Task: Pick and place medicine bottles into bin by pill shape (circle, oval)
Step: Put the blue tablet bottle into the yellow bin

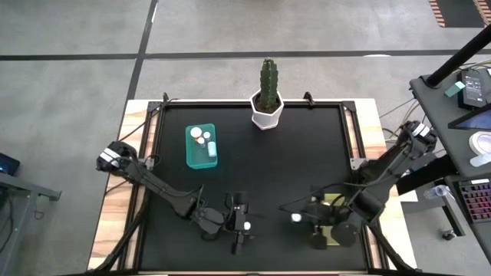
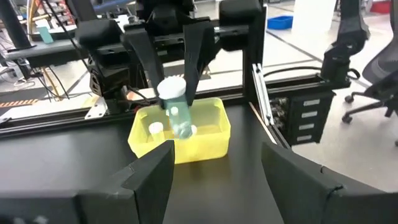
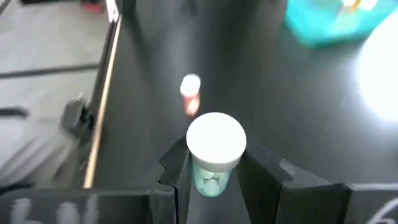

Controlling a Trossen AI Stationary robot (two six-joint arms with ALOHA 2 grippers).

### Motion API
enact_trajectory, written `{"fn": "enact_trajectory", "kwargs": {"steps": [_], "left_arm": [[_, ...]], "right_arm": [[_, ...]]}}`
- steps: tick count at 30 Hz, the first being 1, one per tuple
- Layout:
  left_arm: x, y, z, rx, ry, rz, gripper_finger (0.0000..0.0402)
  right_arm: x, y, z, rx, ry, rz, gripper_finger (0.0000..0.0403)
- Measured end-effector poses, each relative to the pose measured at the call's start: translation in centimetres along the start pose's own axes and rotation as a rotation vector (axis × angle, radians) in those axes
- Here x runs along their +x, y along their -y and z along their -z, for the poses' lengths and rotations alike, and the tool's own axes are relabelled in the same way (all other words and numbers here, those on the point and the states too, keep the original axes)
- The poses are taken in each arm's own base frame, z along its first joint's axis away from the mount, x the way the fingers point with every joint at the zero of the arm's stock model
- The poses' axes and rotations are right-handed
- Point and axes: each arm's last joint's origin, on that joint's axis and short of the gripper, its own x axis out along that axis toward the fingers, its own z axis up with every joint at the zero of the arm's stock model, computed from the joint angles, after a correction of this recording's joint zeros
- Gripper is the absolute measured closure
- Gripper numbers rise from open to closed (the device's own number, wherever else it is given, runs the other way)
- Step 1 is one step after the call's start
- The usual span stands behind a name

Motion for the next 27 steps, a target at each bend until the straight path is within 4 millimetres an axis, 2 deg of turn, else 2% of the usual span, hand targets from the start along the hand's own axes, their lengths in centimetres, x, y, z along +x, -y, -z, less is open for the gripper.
{"fn": "enact_trajectory", "kwargs": {"steps": [8,16,21,27], "left_arm": [[-1.4,0.2,-1.1,0.009,-0.012,0.015,0.0178],[-1.6,0.1,-1.5,0.005,-0.003,0.016,0.0178],[-1.6,0.0,-1.6,0.001,0.003,-0.007,0.0178],[-1.6,-0.1,-2.1,-0.022,0.049,-0.027,0.0178]], "right_arm": [[-4.5,-0.6,3.6,0.121,-0.225,-0.042,0.03],[-8.0,-2.2,9.1,0.086,-0.238,-0.072,0.03],[-8.6,-1.6,12.6,0.043,-0.177,-0.049,0.03],[-7.6,-0.5,15.7,0.063,-0.095,-0.058,0.0301]]}}
